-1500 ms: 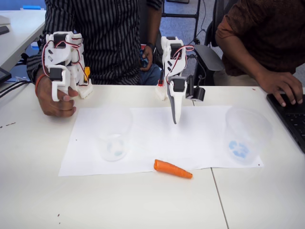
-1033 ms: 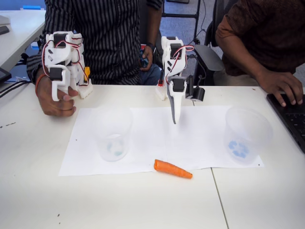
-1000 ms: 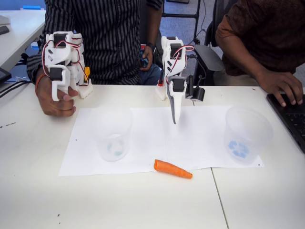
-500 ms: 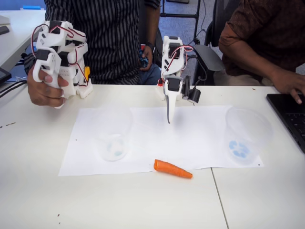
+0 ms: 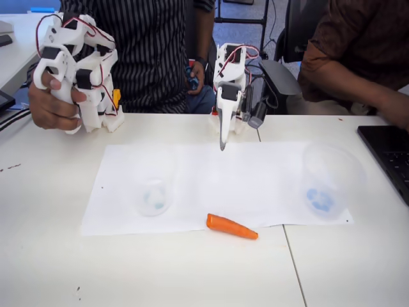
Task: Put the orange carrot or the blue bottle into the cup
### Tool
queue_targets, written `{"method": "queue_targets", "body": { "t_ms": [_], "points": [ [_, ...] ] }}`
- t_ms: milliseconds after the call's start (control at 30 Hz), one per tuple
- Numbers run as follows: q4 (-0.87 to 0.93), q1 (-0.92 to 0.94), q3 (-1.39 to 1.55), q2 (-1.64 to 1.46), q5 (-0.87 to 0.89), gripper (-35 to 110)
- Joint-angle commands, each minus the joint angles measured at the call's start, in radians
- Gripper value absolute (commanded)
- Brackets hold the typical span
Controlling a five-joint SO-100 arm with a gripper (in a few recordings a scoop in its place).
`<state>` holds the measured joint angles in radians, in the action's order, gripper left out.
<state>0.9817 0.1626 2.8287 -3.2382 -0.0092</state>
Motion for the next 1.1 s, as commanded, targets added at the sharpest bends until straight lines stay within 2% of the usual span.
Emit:
{"method": "queue_targets", "body": {
  "t_ms": [0, 333, 633, 833, 1067],
  "points": [
    [-0.015, 0.015, -0.173, 0.147, 0.009, 28],
    [-0.014, 0.017, -0.514, 0.609, 0.009, 29],
    [-0.015, 0.017, -0.649, 0.758, 0.011, 46],
    [-0.015, 0.017, -0.729, 0.879, 0.020, 43],
    [-0.005, 0.017, -0.925, 1.132, 0.117, 42]
  ]
}}
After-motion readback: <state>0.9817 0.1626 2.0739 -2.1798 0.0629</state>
